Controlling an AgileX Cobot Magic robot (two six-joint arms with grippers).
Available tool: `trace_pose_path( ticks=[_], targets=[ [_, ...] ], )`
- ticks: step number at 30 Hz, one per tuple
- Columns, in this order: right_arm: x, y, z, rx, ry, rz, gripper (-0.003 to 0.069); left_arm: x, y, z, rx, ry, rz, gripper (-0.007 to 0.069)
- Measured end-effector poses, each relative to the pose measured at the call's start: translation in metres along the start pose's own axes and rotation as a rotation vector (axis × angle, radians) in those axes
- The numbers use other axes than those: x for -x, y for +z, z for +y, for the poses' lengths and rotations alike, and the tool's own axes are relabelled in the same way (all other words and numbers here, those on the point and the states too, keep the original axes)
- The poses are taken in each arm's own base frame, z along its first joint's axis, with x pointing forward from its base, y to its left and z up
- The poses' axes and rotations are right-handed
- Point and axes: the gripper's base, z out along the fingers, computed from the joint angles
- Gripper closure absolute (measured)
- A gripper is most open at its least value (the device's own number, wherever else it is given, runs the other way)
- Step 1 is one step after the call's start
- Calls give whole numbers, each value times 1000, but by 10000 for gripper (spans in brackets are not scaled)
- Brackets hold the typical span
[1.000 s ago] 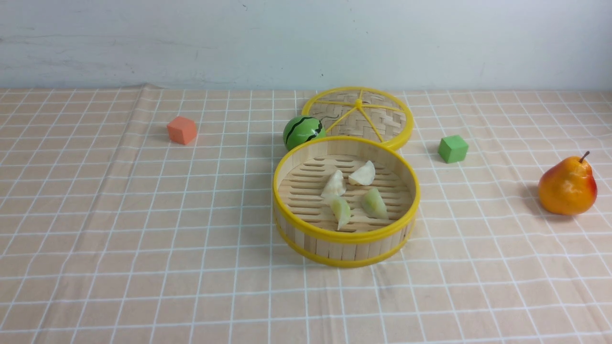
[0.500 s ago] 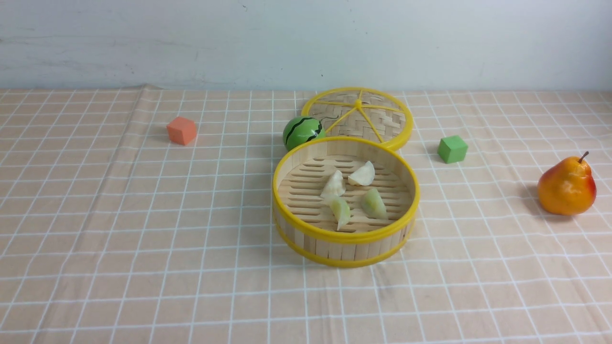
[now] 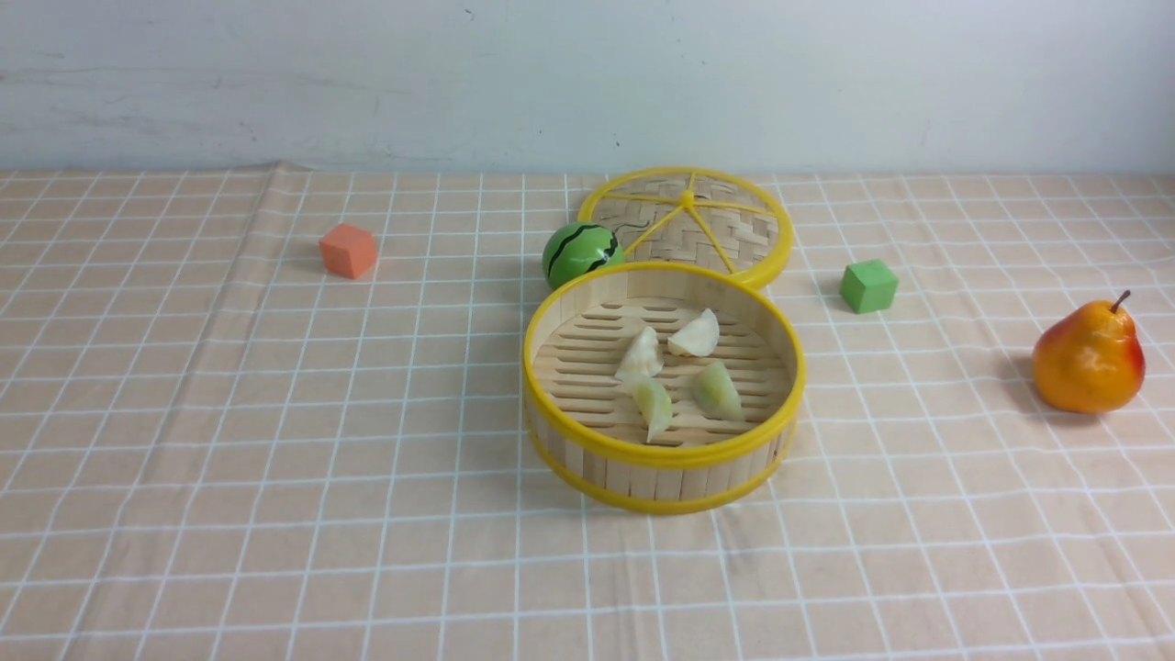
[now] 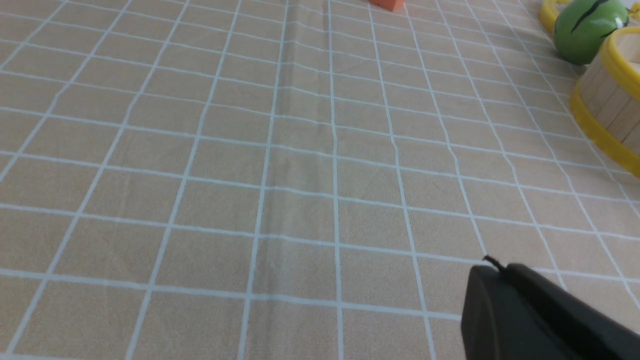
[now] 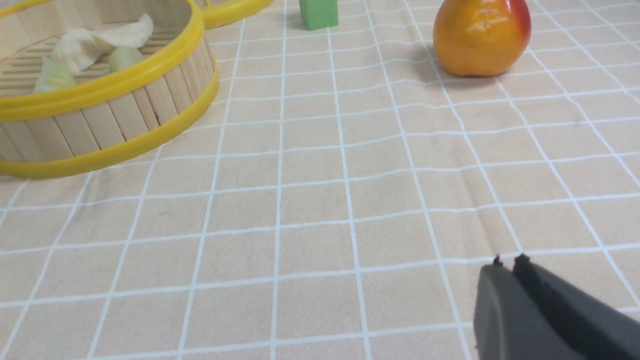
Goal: Put the dumplings into the steamer on the table with the brown tablecloth.
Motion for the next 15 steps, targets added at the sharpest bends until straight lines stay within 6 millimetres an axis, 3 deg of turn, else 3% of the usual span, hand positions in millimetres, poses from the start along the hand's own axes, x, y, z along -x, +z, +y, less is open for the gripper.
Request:
trace_pose_path(
  ticks=[15],
  targets=[
    [0, 0, 0, 0, 0, 0, 606, 0, 0, 0, 0, 2, 1, 638]
  ],
)
